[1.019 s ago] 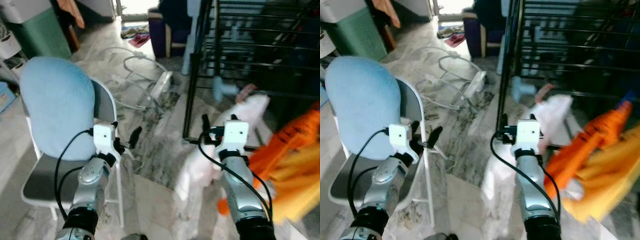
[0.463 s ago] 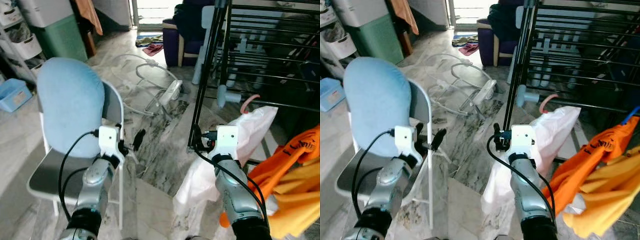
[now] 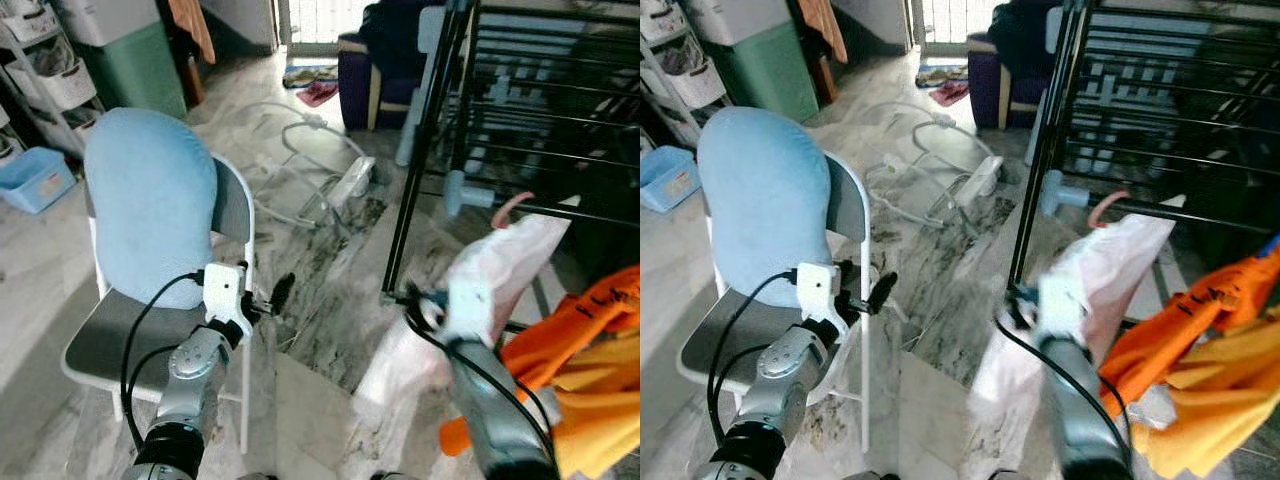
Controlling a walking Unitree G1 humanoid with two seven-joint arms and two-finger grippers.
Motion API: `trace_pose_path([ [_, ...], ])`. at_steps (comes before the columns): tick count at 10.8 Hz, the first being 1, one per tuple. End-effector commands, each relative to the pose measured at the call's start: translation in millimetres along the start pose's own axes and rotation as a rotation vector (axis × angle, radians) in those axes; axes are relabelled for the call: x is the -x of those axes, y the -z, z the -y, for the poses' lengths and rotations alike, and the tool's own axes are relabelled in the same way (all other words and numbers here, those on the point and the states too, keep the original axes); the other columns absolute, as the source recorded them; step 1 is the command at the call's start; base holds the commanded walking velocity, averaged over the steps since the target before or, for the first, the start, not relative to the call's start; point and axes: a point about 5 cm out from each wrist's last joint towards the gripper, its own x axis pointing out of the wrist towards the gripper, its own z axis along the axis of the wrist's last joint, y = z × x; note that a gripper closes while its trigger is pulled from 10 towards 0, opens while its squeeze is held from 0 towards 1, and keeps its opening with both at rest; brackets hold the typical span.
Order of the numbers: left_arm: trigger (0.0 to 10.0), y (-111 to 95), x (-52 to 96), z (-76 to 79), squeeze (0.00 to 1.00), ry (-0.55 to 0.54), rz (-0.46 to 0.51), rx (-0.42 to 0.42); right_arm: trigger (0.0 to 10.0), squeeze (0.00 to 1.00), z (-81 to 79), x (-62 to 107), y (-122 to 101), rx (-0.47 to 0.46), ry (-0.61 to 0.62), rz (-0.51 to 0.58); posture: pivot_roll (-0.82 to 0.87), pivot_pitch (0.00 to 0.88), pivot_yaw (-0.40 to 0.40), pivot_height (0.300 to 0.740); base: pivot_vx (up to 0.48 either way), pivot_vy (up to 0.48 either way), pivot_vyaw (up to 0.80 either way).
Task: Hang hanger
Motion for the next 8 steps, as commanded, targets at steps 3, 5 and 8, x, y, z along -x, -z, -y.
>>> trace_pose_path([
  [3, 10.0, -1.5, -5.0, 2.1, 0.00, 0.022, -0.017, -0.010, 10.0, 0.00, 28.7, 3.1, -7.0, 0.074, 0.148, 0.007, -0.13, 0.075, 0.062, 0.740, 0.000, 0.000, 0.00],
  [5, 10.0, -1.7, -6.1, 2.4, 0.00, 0.024, -0.018, -0.007, 10.0, 0.00, 47.5, 2.6, -9.6, 0.109, 0.258, -0.005, -0.13, 0.072, 0.059, 0.740, 0.000, 0.000, 0.00],
  [8, 10.0, -2.5, -6.5, 3.2, 0.00, 0.019, -0.011, -0.002, 10.0, 0.00, 34.3, -3.3, -33.1, 0.154, 0.217, 0.083, -0.12, 0.065, 0.053, 0.740, 0.000, 0.000, 0.00],
])
